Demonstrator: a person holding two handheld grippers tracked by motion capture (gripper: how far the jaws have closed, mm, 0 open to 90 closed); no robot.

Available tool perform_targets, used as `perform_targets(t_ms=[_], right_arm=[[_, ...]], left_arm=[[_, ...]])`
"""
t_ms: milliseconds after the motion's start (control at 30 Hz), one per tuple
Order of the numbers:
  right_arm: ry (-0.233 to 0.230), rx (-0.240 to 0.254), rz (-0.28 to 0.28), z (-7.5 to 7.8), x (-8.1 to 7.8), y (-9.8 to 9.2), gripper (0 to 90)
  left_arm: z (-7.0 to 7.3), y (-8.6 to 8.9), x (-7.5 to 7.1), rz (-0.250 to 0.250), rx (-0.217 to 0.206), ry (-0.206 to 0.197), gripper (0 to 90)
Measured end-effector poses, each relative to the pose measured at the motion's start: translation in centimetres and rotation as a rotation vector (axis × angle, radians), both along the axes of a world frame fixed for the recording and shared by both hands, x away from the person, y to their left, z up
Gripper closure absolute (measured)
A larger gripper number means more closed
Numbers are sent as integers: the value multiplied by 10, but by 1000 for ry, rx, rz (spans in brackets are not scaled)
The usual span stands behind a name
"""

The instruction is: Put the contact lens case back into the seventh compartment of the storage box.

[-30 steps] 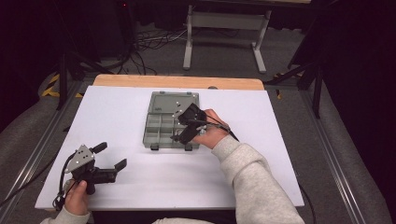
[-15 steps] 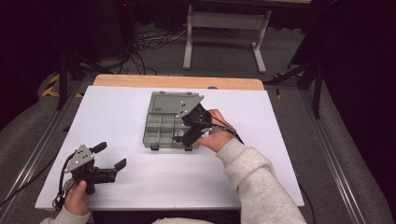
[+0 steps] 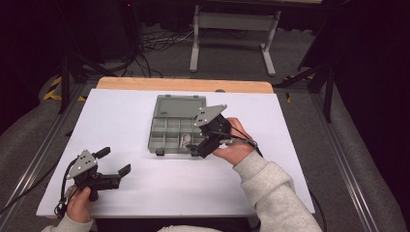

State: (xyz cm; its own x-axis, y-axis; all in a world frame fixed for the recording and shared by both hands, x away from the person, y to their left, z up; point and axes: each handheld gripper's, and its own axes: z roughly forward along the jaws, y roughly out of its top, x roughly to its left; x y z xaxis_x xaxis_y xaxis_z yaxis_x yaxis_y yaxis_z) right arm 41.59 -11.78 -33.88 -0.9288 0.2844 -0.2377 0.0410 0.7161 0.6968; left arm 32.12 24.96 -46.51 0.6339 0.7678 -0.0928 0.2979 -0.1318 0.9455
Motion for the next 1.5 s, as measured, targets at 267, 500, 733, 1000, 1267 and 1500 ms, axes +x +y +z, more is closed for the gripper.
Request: perform_targets(t_ms=[267,500,733,1000,1267,1500], right_arm=[[-4,56,-31,0,-16,-21,22],[7,127,-58,-4,-29,-39,22],[12,186,-91,-12,-41,-57,14],[22,273,-143,-28,-54,-81,11],[19,359,-187,-45,-62,-102,11],[8,416,-212,-67,-72,-117,11]], left_arm=[[0,0,0,1,-1,-2,8],[0,-1,0,1,-1,-3,8],[0,-1,0,2,-1,-4,8],[0,-1,-1,1,-1,-5,8],[0,-1,-1,-2,-2,-6,8],[1,0,-1,-2,-5,-15,8]])
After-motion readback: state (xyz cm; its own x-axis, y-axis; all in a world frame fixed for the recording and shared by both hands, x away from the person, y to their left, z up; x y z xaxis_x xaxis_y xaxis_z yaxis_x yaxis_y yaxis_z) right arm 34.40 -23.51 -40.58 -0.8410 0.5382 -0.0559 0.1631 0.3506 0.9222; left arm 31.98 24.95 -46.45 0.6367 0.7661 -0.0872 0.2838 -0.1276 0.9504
